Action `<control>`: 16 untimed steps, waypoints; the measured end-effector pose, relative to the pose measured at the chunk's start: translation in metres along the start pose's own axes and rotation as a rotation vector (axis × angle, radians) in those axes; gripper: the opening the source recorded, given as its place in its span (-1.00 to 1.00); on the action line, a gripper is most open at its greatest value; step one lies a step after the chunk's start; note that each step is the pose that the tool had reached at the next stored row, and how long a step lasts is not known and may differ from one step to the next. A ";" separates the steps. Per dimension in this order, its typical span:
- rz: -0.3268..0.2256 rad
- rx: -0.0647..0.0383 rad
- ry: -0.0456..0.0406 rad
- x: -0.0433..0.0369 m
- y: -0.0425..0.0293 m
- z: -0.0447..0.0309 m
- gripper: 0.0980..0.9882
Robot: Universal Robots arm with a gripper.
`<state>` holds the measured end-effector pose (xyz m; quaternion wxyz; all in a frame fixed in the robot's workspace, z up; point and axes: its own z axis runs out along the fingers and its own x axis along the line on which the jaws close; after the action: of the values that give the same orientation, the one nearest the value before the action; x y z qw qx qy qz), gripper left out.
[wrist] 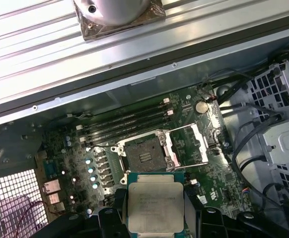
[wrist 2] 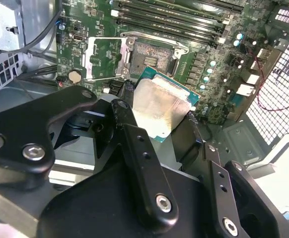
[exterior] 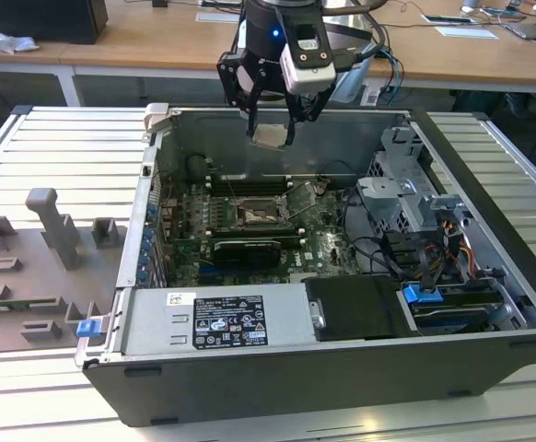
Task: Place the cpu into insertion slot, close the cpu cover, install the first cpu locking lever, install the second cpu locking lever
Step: 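Place the cpu into insertion slot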
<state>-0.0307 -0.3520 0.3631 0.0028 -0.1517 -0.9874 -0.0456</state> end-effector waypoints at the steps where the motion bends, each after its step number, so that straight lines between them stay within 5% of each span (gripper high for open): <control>1: 0.001 0.000 -0.0001 0.0001 0.0000 0.0001 0.00; 11: 0.024 -0.001 -0.0022 0.0015 -0.0006 0.0014 0.00; 16: 0.092 -0.002 -0.0083 0.0015 -0.0008 0.0032 0.00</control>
<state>-0.0324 -0.3520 0.3599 0.0006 -0.1973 -0.9793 -0.0456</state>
